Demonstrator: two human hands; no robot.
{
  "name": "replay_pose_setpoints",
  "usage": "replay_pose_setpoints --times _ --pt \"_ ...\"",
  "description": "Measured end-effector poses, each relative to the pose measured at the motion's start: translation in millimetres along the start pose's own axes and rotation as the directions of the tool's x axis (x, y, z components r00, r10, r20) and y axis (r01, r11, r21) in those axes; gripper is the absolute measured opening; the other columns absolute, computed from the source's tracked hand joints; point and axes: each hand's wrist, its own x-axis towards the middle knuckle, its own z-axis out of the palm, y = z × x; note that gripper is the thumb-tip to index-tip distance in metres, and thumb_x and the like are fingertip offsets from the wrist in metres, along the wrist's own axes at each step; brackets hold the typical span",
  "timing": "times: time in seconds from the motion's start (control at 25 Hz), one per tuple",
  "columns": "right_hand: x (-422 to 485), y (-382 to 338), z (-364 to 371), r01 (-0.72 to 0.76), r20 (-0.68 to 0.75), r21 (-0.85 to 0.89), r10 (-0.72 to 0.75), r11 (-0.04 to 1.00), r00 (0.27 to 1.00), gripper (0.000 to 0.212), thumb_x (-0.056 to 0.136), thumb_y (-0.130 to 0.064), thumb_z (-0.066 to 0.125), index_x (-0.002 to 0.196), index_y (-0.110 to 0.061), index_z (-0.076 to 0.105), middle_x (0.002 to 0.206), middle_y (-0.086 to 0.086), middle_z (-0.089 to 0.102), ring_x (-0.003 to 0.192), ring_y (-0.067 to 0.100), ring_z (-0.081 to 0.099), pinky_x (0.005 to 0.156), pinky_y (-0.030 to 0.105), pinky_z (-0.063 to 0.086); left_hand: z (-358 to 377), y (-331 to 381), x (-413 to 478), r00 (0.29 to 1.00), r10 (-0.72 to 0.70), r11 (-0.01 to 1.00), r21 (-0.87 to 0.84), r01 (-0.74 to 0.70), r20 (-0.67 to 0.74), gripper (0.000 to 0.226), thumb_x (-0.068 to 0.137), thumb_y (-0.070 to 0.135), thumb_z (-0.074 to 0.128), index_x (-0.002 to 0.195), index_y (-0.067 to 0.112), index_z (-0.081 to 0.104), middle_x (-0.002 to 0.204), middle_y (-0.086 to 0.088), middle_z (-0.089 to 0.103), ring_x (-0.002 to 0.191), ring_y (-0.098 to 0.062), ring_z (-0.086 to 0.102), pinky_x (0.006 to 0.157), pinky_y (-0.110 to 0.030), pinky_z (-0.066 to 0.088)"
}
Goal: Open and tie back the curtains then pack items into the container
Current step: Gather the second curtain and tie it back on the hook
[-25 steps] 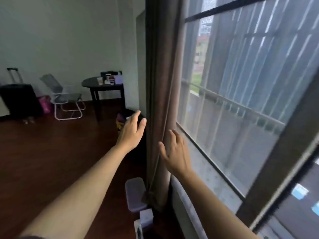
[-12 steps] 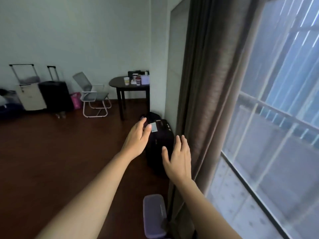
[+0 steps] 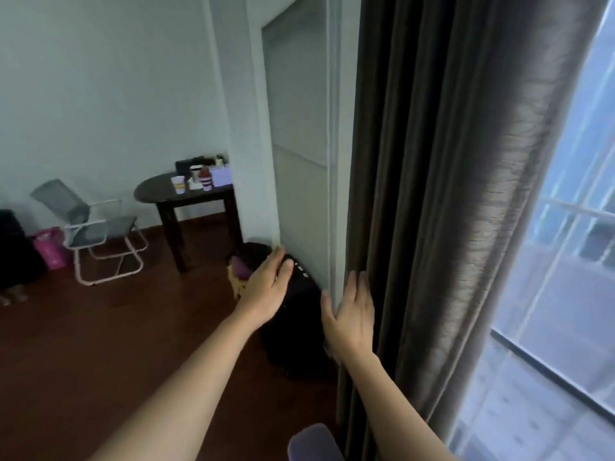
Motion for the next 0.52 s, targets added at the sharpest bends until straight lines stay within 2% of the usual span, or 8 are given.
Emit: replay_pose_setpoints --times 0.08,0.12,0.2,0.28,0.4,0.52 --pt "8.6 -14.6 17.0 -0.081 -0.040 -0.018 0.080 0.997 0.996 0.080 0.088 -0.061 0.018 0.149 -0.010 0.011 0.158 0.012 0.011 0.146 0.024 0.009 0.118 0.036 0.009 -10.2 -15.4 22.8 0.994 0.066 0.998 0.001 -0.067 0.084 0.051 0.100 0.034 0.036 0.148 0.015 0.028 0.156 0.000 0.024 0.144 -0.014 0.019 0.100 -0.005 0.002" --pt "13.3 -19.8 23.9 -0.106 -0.055 -0.034 0.104 0.994 0.993 0.078 0.090 -0.060 0.022 0.149 -0.011 0.010 0.158 0.012 0.009 0.146 0.024 0.008 0.118 0.035 0.008 -14.6 -22.0 36.1 0.991 0.076 0.997 -0.022 -0.074 0.109 0.052 0.100 0.034 0.037 0.148 0.015 0.027 0.155 0.000 0.024 0.143 -0.014 0.021 0.104 -0.008 0.004" --pt "22.8 -25.4 34.8 -0.137 -0.092 -0.060 0.131 0.989 0.987 0.074 0.094 -0.053 0.034 0.150 -0.011 0.009 0.158 0.011 0.008 0.146 0.024 0.008 0.117 0.035 0.009 -17.8 -35.2 62.6 0.983 0.102 0.993 -0.082 -0.091 0.151 0.056 0.099 0.035 0.041 0.149 0.016 0.024 0.152 -0.004 0.033 0.139 -0.017 0.032 0.111 -0.021 0.019" --pt "36.2 -26.8 39.1 -0.144 -0.161 -0.040 0.136 0.989 0.977 0.073 0.093 -0.043 0.046 0.149 -0.009 0.012 0.157 0.014 0.012 0.145 0.027 0.012 0.117 0.038 0.015 -11.8 -45.2 84.5 0.971 0.117 0.991 -0.081 -0.102 0.208 0.060 0.097 0.035 0.046 0.149 0.019 0.023 0.138 -0.009 0.052 0.127 -0.020 0.049 0.101 -0.024 0.036" --pt "61.8 -24.2 42.0 -0.111 -0.315 0.014 0.110 0.994 0.943 0.069 0.090 -0.026 0.058 0.146 -0.008 0.023 0.155 0.016 0.017 0.144 0.029 0.018 0.115 0.043 0.026 12.5 -52.7 115.5 0.947 0.160 0.980 -0.162 -0.118 0.278 0.062 0.095 0.032 0.052 0.149 0.018 0.024 0.147 -0.007 0.041 0.133 -0.019 0.041 0.107 -0.025 0.031" --pt "96.0 -23.2 42.0 -0.088 -0.445 0.049 0.101 0.995 0.890 0.065 0.091 -0.018 0.057 0.146 -0.012 0.023 0.157 0.008 0.008 0.145 0.023 0.015 0.114 0.034 0.025 39.4 -37.8 158.9 0.945 0.221 0.949 -0.277 -0.151 0.242 0.062 0.093 0.033 0.055 0.147 0.017 0.028 0.149 -0.005 0.038 0.132 -0.017 0.041 0.108 -0.028 0.034"
